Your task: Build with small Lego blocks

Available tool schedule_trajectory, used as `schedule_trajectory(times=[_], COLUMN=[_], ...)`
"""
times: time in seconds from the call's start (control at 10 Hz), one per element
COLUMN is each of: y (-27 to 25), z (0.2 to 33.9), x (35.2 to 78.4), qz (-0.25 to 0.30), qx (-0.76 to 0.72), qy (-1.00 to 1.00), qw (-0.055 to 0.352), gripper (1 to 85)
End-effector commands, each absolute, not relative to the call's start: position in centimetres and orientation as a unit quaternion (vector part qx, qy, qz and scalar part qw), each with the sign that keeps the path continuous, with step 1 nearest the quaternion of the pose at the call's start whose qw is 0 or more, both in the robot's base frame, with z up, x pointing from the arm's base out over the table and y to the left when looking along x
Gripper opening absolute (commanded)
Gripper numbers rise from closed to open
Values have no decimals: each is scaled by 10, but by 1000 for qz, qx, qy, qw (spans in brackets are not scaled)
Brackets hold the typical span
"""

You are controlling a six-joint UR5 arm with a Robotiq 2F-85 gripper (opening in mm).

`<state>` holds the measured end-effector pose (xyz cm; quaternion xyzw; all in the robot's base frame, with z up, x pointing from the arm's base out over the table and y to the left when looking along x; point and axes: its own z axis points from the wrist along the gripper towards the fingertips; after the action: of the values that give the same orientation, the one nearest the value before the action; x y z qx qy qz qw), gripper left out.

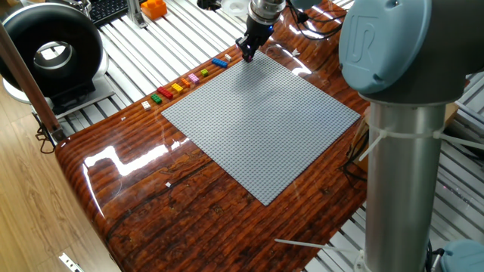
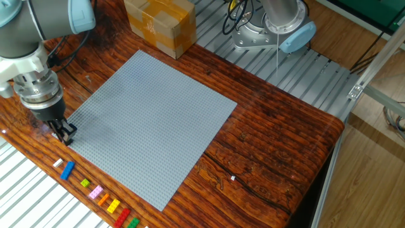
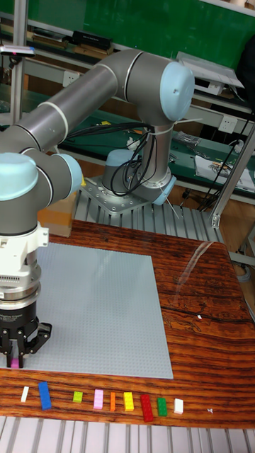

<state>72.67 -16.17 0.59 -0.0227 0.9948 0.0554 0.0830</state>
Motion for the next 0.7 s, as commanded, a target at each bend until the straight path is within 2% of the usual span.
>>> schedule_trajectory(times=[0.0,0.6], y=[-159,-157], z=[7,7], x=[726,726], qz=[63,68], qx=[-22,-34], qy=[994,994], qw=[82,82], gripper=[110,190])
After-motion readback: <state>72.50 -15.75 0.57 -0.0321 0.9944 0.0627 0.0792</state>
